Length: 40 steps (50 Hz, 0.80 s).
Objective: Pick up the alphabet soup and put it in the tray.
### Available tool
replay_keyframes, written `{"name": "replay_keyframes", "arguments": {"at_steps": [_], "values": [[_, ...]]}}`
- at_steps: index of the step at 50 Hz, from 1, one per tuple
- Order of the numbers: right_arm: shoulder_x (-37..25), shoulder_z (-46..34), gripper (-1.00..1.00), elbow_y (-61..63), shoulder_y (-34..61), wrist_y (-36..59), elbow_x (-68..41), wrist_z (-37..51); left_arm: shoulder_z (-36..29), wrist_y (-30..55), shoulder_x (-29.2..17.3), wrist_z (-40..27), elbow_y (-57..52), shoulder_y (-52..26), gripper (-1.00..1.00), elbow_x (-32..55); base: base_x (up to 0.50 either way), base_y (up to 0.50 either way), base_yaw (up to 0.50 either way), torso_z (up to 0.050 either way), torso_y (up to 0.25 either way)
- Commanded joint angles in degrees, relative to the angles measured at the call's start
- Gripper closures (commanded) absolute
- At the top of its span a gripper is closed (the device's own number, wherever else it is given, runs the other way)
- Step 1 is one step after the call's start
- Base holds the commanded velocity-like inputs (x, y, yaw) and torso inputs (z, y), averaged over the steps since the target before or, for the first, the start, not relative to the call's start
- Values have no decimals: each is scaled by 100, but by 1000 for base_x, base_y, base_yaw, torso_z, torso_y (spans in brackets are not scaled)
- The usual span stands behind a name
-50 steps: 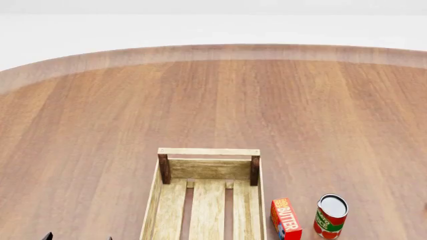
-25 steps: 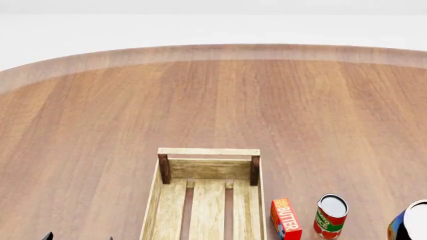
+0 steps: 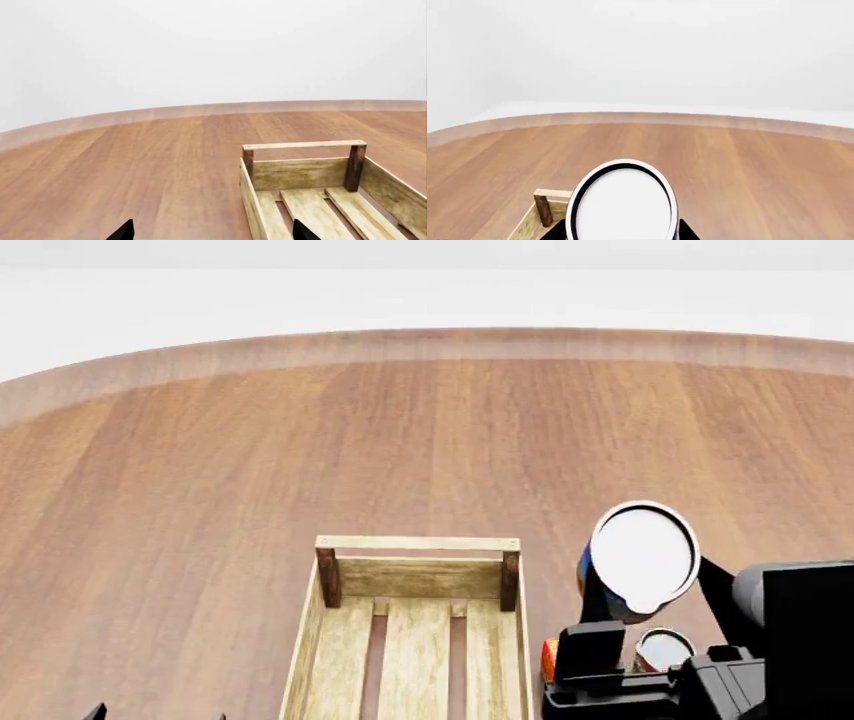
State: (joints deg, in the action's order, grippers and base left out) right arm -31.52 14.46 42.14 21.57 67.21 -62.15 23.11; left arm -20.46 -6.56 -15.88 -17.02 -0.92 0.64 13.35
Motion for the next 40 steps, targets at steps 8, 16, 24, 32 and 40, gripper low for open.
{"name": "replay_keyframes", "arguments": {"at_steps": [8, 16, 24, 32, 40], "values": [[471, -1580, 100, -823, 1187, -270, 779, -408, -42, -24, -26, -34, -2, 0, -100, -7, 0, 0, 0, 0, 0], [638, -1995, 100, -1322, 1324, -492, 1043, -686, -57, -30, -37, -44, 1, -5, -100, 0, 0, 0, 0, 0, 1], [890, -2493, 100, -1992, 1641, -601, 1266, -986, -78, -44, -40, -46, 45, -44, -100, -9, 0, 0, 0, 0, 0], [1080, -2944, 100, -2441, 1756, -756, 1514, -1206, -104, -66, -61, -58, 27, -29, -100, -31, 0, 0, 0, 0, 1], [1233, -3255, 100, -2886, 1659, -1093, 1783, -1403, -120, -67, -76, -71, 12, -24, -100, -29, 0, 0, 0, 0, 0]]}}
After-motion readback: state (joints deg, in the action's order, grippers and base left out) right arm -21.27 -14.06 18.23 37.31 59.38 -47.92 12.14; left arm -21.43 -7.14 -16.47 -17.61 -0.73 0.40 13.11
